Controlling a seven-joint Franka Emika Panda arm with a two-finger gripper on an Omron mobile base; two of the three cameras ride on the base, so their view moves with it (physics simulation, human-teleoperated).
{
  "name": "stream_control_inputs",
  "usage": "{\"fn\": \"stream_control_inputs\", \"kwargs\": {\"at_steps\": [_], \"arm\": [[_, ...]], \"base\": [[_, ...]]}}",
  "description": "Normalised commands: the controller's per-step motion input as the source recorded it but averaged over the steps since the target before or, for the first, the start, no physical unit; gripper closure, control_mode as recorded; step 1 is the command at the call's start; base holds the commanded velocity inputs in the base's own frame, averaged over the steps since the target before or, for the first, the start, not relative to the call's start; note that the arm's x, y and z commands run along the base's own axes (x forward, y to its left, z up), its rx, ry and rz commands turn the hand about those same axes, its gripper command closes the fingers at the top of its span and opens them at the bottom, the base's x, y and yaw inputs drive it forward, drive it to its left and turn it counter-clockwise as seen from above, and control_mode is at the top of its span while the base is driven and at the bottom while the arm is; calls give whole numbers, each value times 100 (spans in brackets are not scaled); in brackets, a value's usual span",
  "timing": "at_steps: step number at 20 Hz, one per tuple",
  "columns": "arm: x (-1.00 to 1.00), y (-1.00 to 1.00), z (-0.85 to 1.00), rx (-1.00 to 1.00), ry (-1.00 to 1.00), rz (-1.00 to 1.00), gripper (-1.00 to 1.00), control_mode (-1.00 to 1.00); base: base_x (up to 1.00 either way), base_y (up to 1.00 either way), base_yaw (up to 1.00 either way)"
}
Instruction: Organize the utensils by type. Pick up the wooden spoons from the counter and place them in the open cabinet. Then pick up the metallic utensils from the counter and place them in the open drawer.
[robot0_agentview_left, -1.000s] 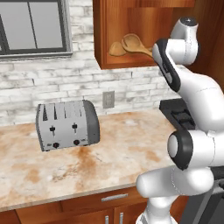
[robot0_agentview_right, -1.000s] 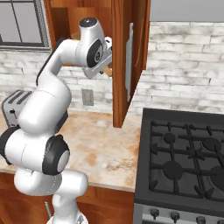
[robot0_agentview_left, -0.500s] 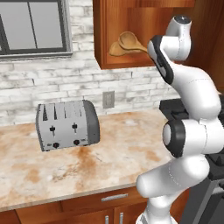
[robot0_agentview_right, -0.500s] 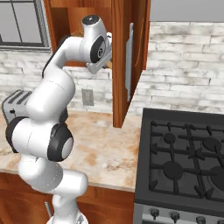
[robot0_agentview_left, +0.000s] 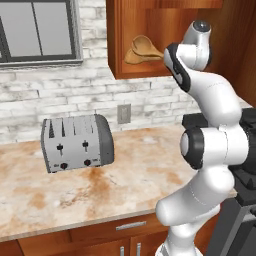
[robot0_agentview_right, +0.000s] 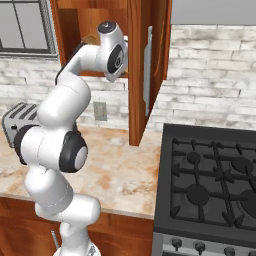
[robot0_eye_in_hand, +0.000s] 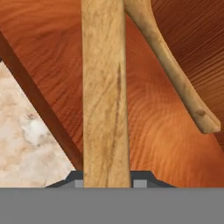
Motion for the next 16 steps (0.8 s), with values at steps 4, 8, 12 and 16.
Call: {"fn": "stream_control_inputs", "kwargs": {"at_steps": [4, 8, 12, 16], "arm": [[45, 0, 6, -2, -9, 2, 100, -100], [43, 0, 2, -3, -11, 1, 100, -100], [42, 0, 0, -4, -12, 0, 100, -100], [46, 0, 0, -5, -11, 0, 100, -100]], "base": [[0, 0, 0], [0, 0, 0], [0, 0, 0], [0, 0, 0]]}}
